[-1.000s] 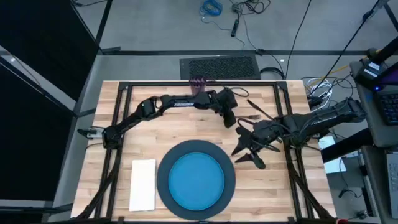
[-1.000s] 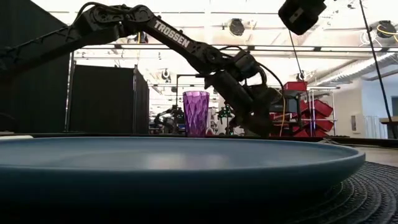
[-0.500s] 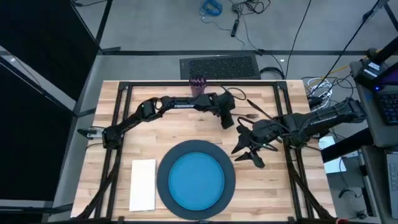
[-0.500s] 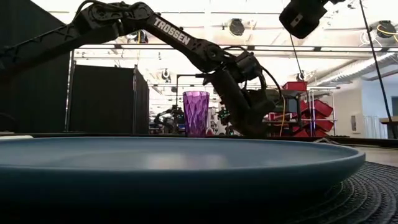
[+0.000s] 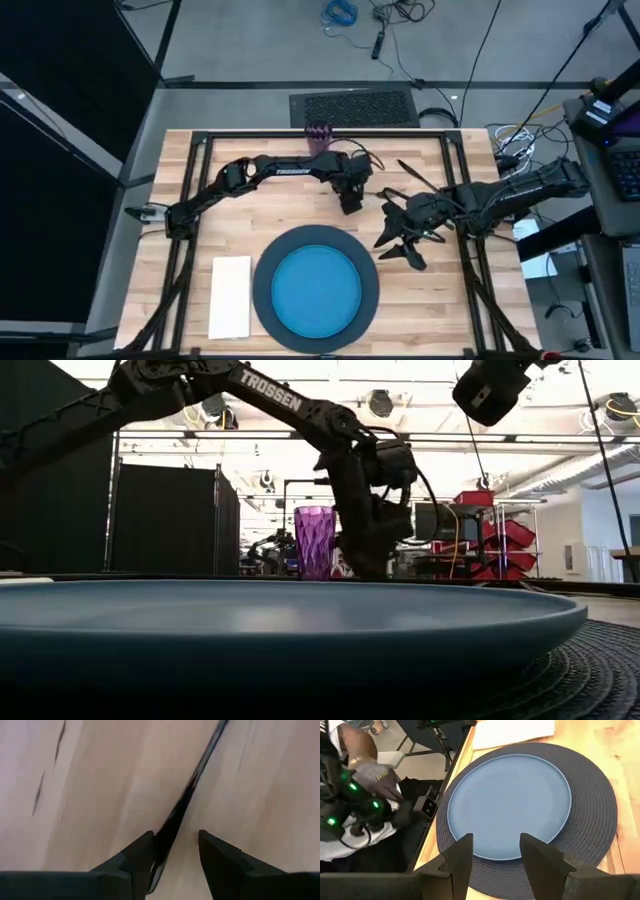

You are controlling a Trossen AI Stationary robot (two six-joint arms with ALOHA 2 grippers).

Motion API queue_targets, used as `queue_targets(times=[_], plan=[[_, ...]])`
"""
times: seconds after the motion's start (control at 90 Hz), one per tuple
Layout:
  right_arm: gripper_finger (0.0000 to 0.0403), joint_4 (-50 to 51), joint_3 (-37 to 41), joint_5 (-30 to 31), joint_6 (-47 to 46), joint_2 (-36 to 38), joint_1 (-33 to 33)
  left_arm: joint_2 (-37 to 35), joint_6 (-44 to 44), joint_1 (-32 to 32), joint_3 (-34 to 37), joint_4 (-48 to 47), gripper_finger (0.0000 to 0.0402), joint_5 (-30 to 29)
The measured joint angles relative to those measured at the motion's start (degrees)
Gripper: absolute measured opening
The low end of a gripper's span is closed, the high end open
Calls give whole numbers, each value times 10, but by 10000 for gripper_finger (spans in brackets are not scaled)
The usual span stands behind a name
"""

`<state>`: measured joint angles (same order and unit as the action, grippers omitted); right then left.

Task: Set table place
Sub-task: Put the black fork on the white table napkin

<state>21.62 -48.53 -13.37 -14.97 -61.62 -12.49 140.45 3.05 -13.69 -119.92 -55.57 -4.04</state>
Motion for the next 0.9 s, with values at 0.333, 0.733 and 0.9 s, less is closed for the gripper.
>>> queue_targets(times=[0.333,0.733,0.9], plan=[[148,0,0,0,-4,0,0,-70,-90,48,2,68,143,-63],[148,-4,0,1,-4,0,0,-49,-256,33,4,96,143,-28],[148,-4,0,1,-4,0,0,-50,-255,10,3,103,143,3]])
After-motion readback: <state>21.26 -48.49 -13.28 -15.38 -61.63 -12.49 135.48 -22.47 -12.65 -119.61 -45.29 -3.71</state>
